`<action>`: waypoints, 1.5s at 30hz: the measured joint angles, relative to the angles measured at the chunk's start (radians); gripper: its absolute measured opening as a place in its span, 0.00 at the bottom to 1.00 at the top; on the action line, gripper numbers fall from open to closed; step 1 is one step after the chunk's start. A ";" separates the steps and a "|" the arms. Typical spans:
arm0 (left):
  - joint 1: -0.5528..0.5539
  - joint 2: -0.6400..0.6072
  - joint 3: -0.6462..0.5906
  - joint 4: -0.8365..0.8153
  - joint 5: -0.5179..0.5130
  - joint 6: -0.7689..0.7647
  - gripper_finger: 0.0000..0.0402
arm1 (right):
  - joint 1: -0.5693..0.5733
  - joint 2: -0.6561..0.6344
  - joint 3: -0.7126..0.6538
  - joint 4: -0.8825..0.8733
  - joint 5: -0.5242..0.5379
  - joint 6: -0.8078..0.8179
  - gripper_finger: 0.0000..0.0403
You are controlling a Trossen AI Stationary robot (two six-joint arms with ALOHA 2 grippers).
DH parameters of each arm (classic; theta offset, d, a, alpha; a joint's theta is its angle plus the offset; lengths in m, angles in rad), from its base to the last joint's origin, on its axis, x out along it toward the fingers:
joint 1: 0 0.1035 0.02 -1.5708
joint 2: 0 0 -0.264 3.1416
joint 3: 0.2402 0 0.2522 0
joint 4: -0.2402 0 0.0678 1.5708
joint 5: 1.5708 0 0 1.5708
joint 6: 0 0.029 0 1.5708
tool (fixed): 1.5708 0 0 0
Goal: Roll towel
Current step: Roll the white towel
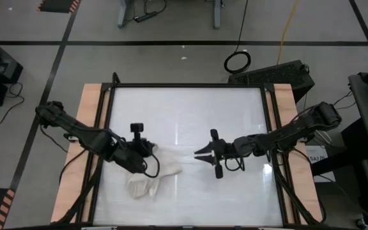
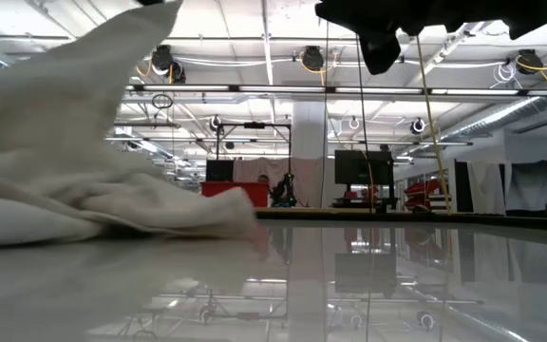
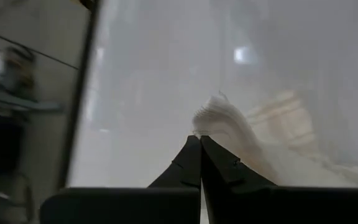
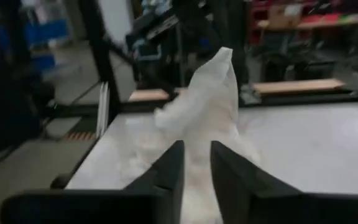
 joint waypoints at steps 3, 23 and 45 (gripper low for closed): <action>0.022 0.000 0.023 0.024 -0.061 0.064 0.00 | 0.000 0.037 0.000 0.104 0.037 0.018 0.31; 0.151 0.000 0.024 0.372 -0.055 0.388 0.00 | 0.014 0.466 0.282 0.241 0.196 -0.184 0.63; 0.149 0.000 0.024 0.394 0.053 0.412 0.00 | 0.006 0.591 0.445 0.161 0.420 -0.263 0.04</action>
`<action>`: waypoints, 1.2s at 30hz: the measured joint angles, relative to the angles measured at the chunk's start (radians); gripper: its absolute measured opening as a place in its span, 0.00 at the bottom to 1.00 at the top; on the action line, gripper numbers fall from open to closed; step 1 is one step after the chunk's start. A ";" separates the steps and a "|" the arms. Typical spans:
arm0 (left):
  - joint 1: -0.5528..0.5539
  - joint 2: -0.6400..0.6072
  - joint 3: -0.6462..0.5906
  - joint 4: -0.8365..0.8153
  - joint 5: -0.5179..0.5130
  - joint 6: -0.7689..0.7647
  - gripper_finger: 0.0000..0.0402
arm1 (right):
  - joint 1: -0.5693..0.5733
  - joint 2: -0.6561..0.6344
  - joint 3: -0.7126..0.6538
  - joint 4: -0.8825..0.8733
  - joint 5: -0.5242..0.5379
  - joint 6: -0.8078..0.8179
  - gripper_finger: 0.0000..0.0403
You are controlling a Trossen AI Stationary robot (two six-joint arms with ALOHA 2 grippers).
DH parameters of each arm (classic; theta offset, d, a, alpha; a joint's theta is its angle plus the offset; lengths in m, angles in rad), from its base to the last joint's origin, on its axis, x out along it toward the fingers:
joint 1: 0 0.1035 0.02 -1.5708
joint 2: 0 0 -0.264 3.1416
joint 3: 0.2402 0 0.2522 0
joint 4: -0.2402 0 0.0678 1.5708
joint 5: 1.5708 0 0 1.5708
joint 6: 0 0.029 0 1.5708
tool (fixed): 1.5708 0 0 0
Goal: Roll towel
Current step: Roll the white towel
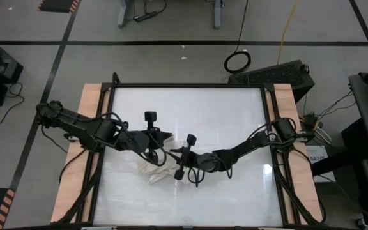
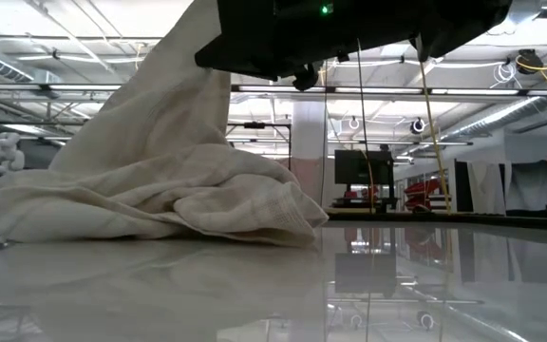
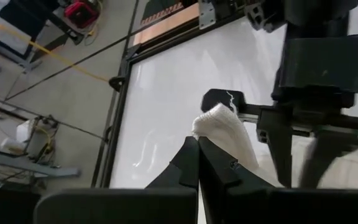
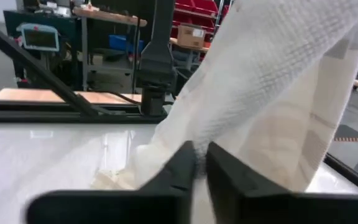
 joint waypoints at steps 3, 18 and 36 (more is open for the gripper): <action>-0.002 0.000 0.000 -0.007 0.005 0.000 0.00 | 0.001 -0.028 0.000 -0.060 -0.015 -0.026 0.03; -0.002 0.000 0.000 -0.109 0.114 -0.051 0.00 | -0.062 -0.380 -0.001 -0.767 -0.543 -0.064 0.02; 0.037 0.100 0.002 0.038 0.014 -0.202 0.00 | 0.036 -0.516 -0.132 -1.200 -0.393 0.202 0.63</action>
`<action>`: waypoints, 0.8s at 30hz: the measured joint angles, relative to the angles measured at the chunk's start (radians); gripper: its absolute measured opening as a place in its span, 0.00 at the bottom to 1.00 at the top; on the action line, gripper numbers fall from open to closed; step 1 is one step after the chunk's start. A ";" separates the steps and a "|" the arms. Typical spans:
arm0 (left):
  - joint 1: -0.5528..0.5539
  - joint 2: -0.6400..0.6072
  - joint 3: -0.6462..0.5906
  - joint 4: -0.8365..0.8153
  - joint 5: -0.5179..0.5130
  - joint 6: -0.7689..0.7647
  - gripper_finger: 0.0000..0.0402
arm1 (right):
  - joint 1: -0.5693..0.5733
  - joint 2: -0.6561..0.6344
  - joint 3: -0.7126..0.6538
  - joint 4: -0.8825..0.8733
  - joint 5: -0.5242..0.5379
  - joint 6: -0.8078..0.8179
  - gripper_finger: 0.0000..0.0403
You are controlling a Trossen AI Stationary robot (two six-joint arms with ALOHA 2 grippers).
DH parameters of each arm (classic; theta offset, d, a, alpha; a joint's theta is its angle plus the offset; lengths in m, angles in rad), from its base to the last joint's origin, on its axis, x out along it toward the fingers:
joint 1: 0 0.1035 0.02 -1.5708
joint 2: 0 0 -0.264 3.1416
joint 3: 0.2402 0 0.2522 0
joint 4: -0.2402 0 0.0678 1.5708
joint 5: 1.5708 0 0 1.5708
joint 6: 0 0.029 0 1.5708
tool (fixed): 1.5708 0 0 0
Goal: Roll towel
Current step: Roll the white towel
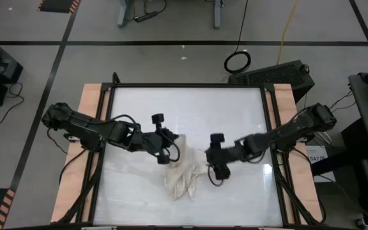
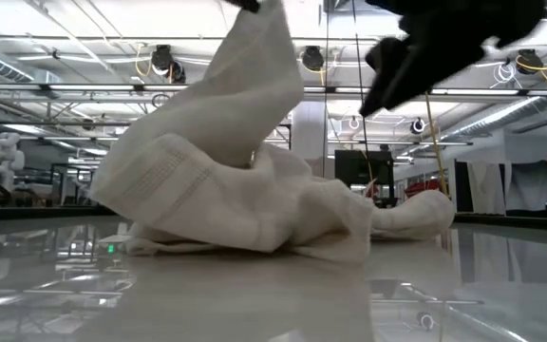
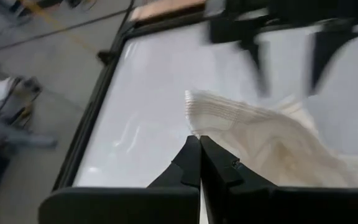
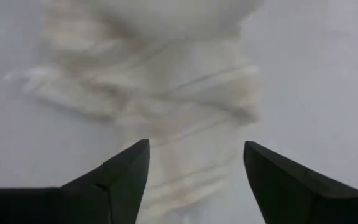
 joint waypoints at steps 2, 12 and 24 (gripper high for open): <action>-0.004 -0.007 0.000 -0.043 -0.033 -0.032 0.00 | 0.036 0.000 -0.060 0.086 0.001 0.018 0.63; -0.151 -0.143 -0.001 -0.154 -0.083 -0.161 0.00 | 0.058 0.046 -0.186 0.650 0.029 -0.026 0.54; -0.323 -0.250 -0.001 -0.322 -0.124 -0.347 0.00 | -0.078 0.147 -0.083 0.650 -0.165 -0.215 0.53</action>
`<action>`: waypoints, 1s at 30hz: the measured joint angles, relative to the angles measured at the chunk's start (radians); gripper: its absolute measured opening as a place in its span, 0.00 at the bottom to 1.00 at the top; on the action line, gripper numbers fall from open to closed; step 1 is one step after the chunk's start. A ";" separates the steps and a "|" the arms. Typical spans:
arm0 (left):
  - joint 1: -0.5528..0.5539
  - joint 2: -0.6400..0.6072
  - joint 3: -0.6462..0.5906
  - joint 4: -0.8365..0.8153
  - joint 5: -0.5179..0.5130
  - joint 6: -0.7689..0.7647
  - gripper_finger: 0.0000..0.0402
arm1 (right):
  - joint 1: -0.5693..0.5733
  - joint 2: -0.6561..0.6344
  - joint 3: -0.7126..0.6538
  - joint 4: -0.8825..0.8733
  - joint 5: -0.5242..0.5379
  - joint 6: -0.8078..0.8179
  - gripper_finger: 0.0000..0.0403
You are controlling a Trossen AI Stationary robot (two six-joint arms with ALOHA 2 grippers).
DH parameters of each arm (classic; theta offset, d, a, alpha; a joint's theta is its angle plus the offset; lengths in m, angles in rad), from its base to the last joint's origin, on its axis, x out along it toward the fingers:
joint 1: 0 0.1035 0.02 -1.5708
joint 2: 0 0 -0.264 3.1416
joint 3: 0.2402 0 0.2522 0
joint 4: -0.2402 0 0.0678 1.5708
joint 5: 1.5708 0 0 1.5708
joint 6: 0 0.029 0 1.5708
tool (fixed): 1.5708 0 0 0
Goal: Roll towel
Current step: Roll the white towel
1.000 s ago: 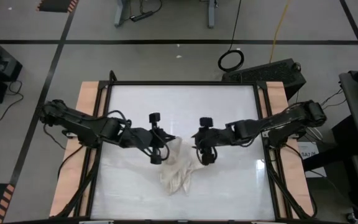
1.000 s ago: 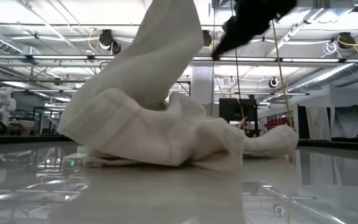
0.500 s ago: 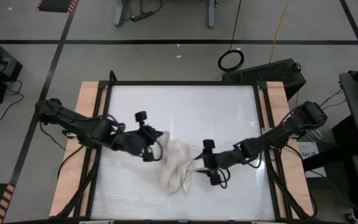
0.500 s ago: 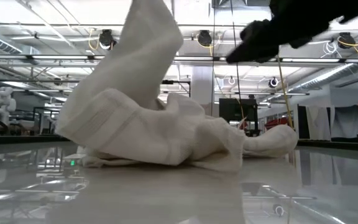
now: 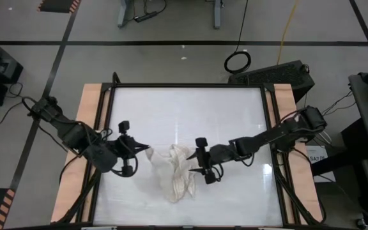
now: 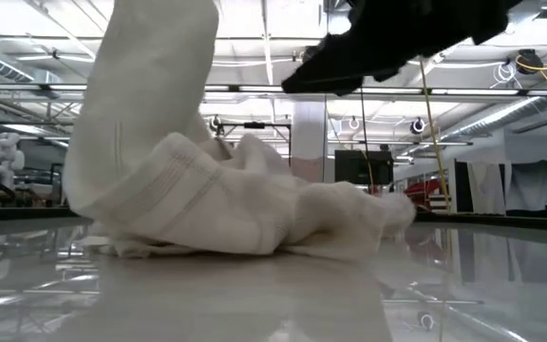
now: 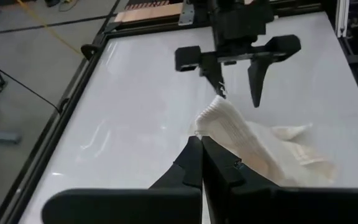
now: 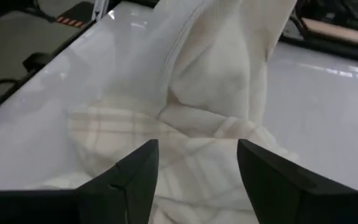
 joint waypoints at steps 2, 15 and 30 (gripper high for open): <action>-0.012 0.000 0.000 -0.001 -0.004 0.006 0.00 | -0.030 0.028 0.042 0.007 -0.041 -0.011 0.56; -0.022 0.021 0.000 0.000 -0.005 0.001 0.00 | -0.074 0.289 0.277 -0.069 -0.045 0.090 0.64; -0.022 0.021 0.000 0.000 -0.002 0.001 0.00 | -0.060 0.347 0.277 -0.064 0.164 0.056 0.15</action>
